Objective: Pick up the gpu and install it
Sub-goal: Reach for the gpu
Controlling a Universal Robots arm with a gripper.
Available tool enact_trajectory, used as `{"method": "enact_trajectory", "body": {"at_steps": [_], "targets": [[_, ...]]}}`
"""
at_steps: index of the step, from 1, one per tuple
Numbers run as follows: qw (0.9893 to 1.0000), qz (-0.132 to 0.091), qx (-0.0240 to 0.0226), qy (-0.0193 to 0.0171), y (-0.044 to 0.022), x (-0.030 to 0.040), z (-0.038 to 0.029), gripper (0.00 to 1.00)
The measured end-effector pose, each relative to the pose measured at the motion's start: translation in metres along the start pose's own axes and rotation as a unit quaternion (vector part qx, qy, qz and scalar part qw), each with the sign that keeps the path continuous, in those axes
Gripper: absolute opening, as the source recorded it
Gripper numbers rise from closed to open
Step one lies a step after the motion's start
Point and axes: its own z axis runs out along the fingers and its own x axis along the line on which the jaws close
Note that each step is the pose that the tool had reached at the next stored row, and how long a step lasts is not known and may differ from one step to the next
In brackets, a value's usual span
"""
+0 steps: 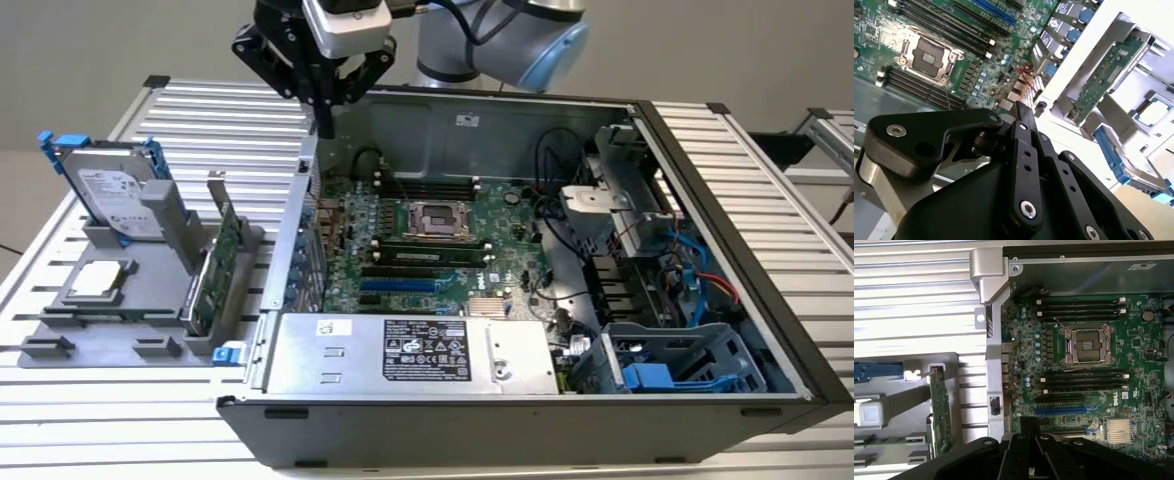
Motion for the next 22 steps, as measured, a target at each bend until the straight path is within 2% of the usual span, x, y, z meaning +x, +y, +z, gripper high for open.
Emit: {"method": "enact_trajectory", "body": {"at_steps": [22], "targets": [[1.0000, 0.000, 0.0000, 0.0000, -0.0024, 0.0335, -0.0007, 0.00]]}}
